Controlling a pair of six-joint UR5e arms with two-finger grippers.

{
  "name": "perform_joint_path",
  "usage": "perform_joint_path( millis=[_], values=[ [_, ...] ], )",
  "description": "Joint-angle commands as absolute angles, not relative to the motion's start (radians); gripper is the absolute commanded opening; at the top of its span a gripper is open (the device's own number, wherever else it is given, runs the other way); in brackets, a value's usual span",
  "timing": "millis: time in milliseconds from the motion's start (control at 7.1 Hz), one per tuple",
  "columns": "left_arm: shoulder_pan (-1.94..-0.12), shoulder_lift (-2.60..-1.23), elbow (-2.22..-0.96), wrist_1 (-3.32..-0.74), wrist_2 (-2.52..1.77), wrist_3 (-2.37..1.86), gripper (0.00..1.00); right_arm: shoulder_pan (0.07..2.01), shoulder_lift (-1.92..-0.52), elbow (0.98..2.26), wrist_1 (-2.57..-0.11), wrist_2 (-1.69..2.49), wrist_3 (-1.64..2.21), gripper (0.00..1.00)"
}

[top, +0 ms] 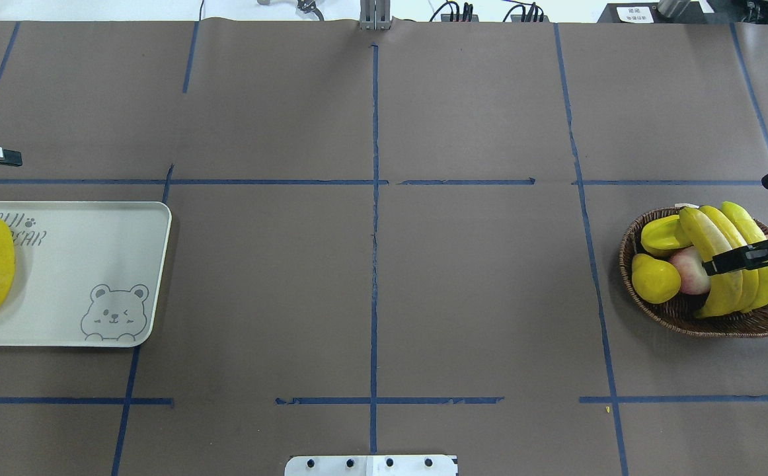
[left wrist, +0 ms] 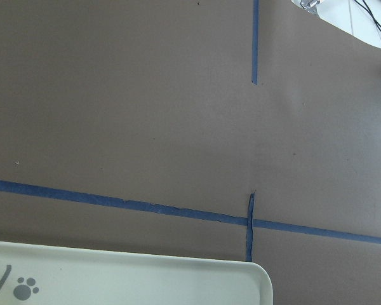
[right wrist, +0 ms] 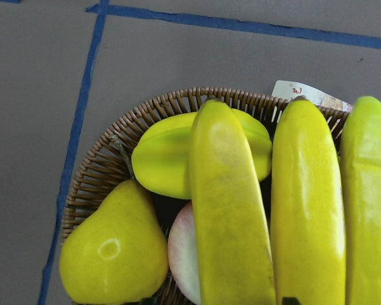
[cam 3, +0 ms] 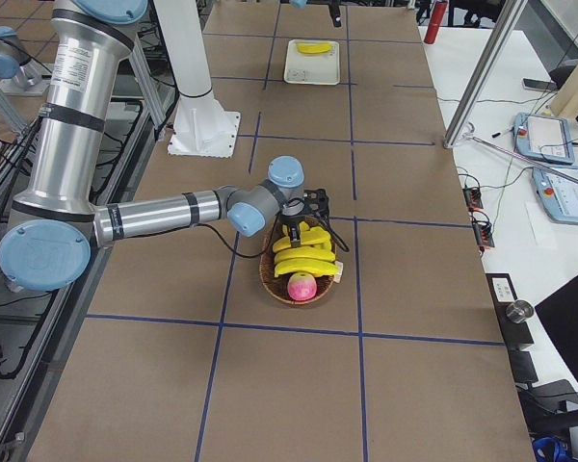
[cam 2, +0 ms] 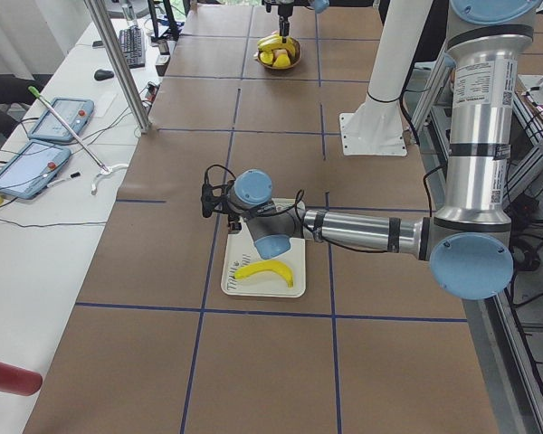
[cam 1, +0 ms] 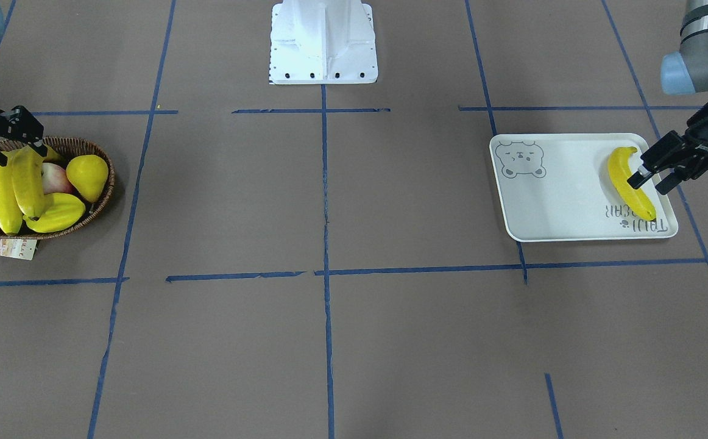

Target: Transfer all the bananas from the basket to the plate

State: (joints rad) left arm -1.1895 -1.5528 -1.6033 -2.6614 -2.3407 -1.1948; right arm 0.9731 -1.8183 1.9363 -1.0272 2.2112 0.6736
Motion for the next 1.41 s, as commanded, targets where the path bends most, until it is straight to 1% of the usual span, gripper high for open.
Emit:
perform_joint_path(
  millis=[0,705,846,987,1128,1268],
  values=[
    [-1.189,-1.552,-1.601,-2.661,-2.341,-1.193,1.00,0.960,-1.816,1.925,-1.028,2.209,0.673,0.64],
    [-1.189,-1.552,-1.603,-2.661,-2.342,-1.193,1.00,0.962,-1.816,1.916,-1.028,2.215,0.670,0.64],
    [-1.189,-1.552,-1.603,-2.661,-2.342,-1.193,1.00,0.960,-1.816,1.914,-1.028,2.214,0.670,0.62],
    [-1.189,-1.554,-1.603,-2.661,-2.342,-1.193,1.00,0.960,-1.816,1.914,-1.028,2.212,0.670,0.50],
    [-1.187,-1.552,-1.601,-2.661,-2.342,-1.192,1.00,0.960,-1.816,1.914,-1.028,2.212,0.670,0.29],
    [-1.187,-1.552,-1.600,-2.661,-2.342,-1.192,1.00,0.960,-1.815,1.916,-1.028,2.214,0.670,0.16]
  ],
)
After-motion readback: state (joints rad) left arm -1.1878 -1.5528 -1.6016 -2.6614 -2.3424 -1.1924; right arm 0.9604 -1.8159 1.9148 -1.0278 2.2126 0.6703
